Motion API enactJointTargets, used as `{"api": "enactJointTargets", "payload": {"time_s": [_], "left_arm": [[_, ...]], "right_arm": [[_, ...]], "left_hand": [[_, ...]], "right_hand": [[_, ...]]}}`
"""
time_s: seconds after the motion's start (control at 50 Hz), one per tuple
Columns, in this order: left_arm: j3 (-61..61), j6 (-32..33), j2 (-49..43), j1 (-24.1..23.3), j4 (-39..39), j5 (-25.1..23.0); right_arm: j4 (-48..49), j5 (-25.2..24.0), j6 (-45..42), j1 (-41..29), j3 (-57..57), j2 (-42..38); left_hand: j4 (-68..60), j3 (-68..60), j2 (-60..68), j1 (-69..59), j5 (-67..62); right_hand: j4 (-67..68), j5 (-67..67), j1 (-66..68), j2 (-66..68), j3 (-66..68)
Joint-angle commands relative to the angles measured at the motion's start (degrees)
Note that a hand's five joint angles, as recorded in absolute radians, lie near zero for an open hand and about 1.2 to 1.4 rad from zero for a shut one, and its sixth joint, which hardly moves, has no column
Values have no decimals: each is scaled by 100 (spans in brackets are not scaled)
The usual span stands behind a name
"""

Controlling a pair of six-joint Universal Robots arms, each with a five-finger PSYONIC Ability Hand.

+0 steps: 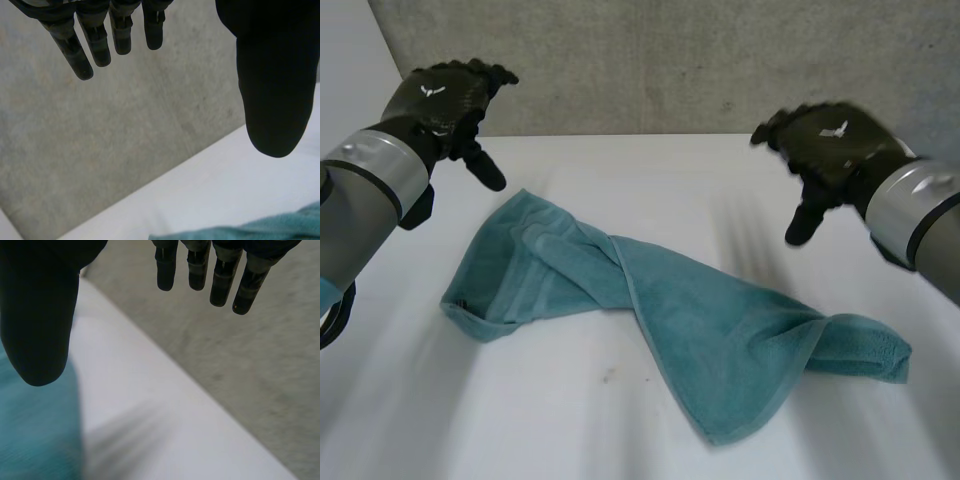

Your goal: Fold the laundry

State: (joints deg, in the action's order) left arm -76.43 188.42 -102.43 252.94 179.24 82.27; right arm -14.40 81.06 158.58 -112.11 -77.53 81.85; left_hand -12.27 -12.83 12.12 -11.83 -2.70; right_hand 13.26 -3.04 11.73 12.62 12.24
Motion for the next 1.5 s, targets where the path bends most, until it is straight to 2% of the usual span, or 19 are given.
{"api": "enactJointTargets", "payload": {"time_s": [0.02,0.08,0.2,0.3,0.48,0.64,0.78,0.8,0.84,0.9,0.94,0.96,1.02,1.04,1.12,1.2,1.38,1.42,1.5], "left_arm": [[102,186,-708,176,137,-9],[76,221,-953,177,461,-18],[67,248,-1375,176,857,-9],[84,362,-1605,176,964,-9],[76,397,-1596,176,964,0],[23,397,-1561,176,964,17],[5,397,-1544,176,964,26],[5,397,-1544,176,964,26],[-4,397,-1535,176,964,26],[-4,397,-1526,168,955,35],[-4,397,-1526,168,955,35],[-12,397,-1526,168,955,35],[-12,397,-1526,168,955,35],[-12,397,-1526,168,964,35],[-21,397,-1526,159,955,35],[-21,406,-1526,159,955,44],[-92,397,-1614,80,1095,-18],[-92,397,-1710,54,1322,-27],[-22,406,-2008,-113,1727,-175]], "right_arm": [[-495,-11,285,-697,-533,-257],[398,-20,1286,-803,-1568,-240],[1421,-3,1790,-1171,-2590,-327],[1607,24,1791,-1620,-3048,-723],[2054,138,1712,-1594,-3383,-714],[2757,568,931,-1630,-3743,-811],[3162,859,543,-1630,-3893,-872],[3250,885,508,-1621,-3919,-890],[3286,903,499,-1621,-3928,-890],[3391,903,481,-1568,-3945,-890],[3391,903,481,-1559,-3937,-890],[3400,903,481,-1559,-3937,-890],[3400,903,472,-1559,-3928,-899],[3400,894,464,-1542,-3928,-899],[3374,885,464,-1480,-3928,-882],[3339,885,446,-1428,-3893,-724],[2873,745,235,-945,-3682,480],[2610,465,165,-804,-3507,857],[2224,-53,138,-751,-3296,1095]], "left_hand": [[-13,43,28,-57,29],[-13,43,28,-57,29],[-46,9,62,-90,-4],[-47,9,62,-91,-4],[-46,9,62,-90,-4],[-30,26,45,-74,13],[-30,26,45,-74,13],[-13,43,29,-57,29],[-13,43,28,-57,29],[-13,43,28,-57,29],[-13,43,28,-57,29],[-13,43,28,-57,29],[-13,43,28,-57,29],[-13,43,28,-57,29],[-13,43,28,-57,29],[-13,43,28,-57,29],[54,110,-39,10,97],[54,110,-39,11,97],[21,77,-5,-23,63]], "right_hand": [[-326,304,-173,-262,-224],[-326,304,-173,-262,-224],[-326,304,-173,-262,-224],[-326,304,-173,-262,-224],[-326,304,-173,-262,-224],[-200,178,-47,-136,-98],[556,-579,709,620,658],[990,-1013,1143,1054,1092],[1230,-1252,1383,1294,1332],[2638,-2661,2792,2703,2741],[2876,-2899,3029,2940,2978],[3694,-3717,3848,3759,3797],[4540,-4563,4693,4605,4643],[5260,-5282,5413,5324,5362],[6668,-6691,6822,6733,6771],[6674,-6696,6827,6738,6776],[6674,-6696,6827,6738,6776],[6674,-6696,6827,6738,6776],[6674,-6696,6827,6738,6776]]}}
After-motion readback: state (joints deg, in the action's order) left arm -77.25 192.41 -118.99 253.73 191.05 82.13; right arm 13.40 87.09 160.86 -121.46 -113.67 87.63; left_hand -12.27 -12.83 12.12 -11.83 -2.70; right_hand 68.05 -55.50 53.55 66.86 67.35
